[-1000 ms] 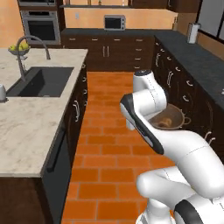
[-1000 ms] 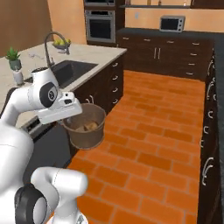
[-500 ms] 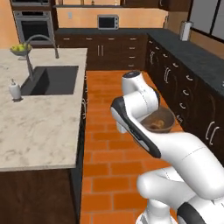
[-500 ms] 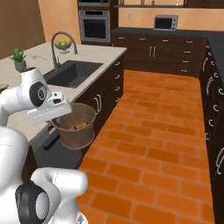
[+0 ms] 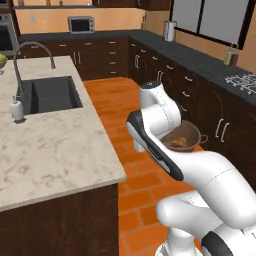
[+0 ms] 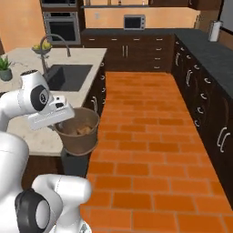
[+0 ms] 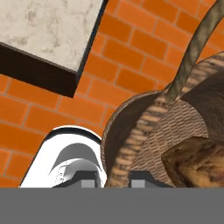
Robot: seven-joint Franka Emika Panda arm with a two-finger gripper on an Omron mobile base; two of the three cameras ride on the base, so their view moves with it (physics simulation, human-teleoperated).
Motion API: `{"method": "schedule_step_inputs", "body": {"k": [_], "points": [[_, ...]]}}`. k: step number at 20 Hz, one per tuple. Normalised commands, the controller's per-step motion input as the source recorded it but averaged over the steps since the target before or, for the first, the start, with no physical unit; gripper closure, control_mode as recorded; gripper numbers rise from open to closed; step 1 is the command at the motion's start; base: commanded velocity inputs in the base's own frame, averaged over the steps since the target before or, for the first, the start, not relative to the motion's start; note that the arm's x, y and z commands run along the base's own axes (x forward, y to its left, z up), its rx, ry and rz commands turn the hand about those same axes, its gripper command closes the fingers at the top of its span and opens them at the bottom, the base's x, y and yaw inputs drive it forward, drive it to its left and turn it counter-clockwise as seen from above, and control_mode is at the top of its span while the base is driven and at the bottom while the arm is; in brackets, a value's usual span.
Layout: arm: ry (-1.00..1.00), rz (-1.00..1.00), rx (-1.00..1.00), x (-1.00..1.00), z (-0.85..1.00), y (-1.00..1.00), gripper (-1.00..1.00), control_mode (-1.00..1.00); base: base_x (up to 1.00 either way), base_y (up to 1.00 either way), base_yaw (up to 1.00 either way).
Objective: Open the cabinet, pick up the bread from the cabinet and place it in the basket. Then move the basket to the dining counter.
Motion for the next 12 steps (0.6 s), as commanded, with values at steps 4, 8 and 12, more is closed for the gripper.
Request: {"method": "schedule_step_inputs", "body": {"k": [4,8,12], "points": [[0.0,0.0,0.0,0.0,0.0,0.0,1.0,1.0,-0.09,1.0,-0.17],[0.0,0.0,0.0,0.0,0.0,0.0,1.0,1.0,0.0,1.0,0.04],[0.0,0.0,0.0,0.0,0.0,0.0,1.0,1.0,0.0,1.0,0.13]]}}
